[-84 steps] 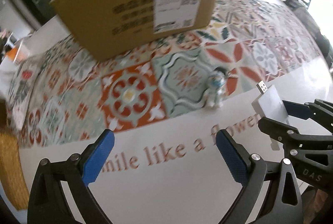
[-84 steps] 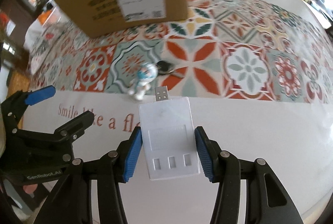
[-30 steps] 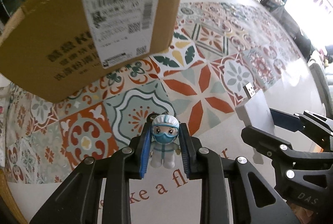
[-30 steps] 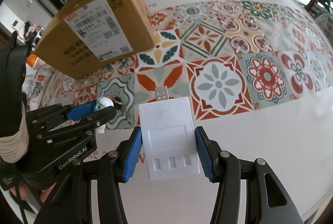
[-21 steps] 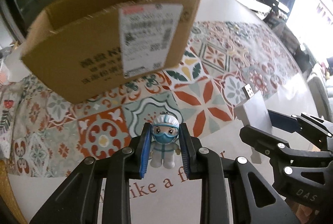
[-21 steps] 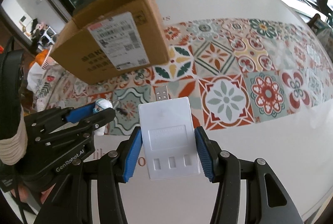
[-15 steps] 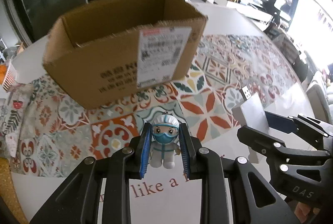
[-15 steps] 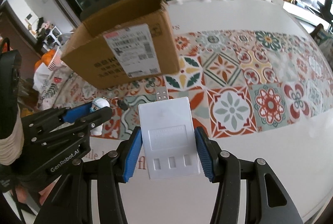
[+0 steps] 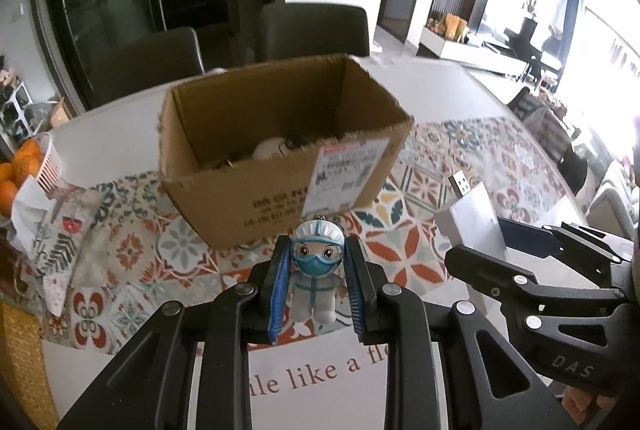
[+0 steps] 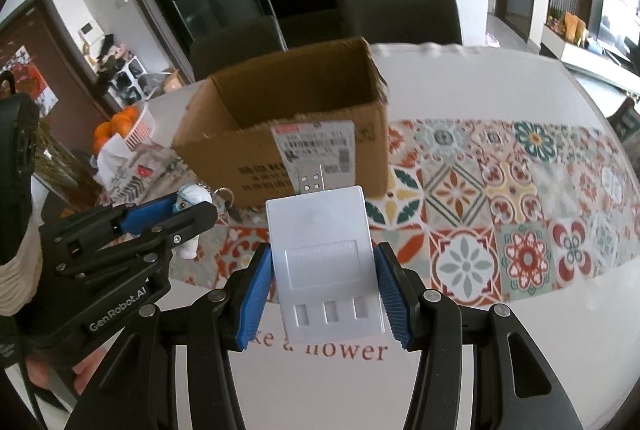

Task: Organize rigid objects
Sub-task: 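Carry the USB charger and figure keychain over the box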

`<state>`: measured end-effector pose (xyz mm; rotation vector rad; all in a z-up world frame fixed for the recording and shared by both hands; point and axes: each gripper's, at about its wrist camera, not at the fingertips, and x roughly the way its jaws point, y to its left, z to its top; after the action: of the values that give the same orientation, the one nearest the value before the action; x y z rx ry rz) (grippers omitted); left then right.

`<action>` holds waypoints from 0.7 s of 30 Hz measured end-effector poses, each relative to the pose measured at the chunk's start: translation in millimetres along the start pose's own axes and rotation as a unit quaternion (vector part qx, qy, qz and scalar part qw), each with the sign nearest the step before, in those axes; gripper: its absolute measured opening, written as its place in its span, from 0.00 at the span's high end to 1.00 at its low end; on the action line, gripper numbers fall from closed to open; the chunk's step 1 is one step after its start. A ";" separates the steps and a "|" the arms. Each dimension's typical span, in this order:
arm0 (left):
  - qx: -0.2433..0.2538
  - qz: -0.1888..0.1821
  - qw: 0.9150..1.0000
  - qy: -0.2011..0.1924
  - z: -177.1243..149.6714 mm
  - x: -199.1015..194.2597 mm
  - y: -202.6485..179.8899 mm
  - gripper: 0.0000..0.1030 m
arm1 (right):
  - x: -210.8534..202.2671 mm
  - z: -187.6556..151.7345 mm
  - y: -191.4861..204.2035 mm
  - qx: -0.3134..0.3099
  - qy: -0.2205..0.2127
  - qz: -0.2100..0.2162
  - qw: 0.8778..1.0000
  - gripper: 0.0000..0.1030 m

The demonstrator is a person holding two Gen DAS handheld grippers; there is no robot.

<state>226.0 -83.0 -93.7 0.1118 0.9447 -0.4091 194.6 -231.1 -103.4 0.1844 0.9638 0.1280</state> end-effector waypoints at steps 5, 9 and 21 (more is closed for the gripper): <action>-0.006 0.003 1.000 -0.022 9.5 -14.9 7.0 0.74 | -9.3 14.0 9.4 -0.012 -0.020 0.007 1.000 0.50; -0.010 0.009 0.999 -0.037 20.3 -27.6 12.3 0.74 | -15.7 26.7 15.9 -0.019 -0.036 0.015 0.999 0.50; -0.017 0.026 0.996 -0.083 59.6 -50.1 29.4 0.74 | -27.3 74.7 34.6 -0.039 -0.082 0.036 0.995 0.50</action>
<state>257.1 -57.4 -20.8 0.0700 0.7830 -0.3491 239.9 -209.9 -32.5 0.1542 0.7880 0.2130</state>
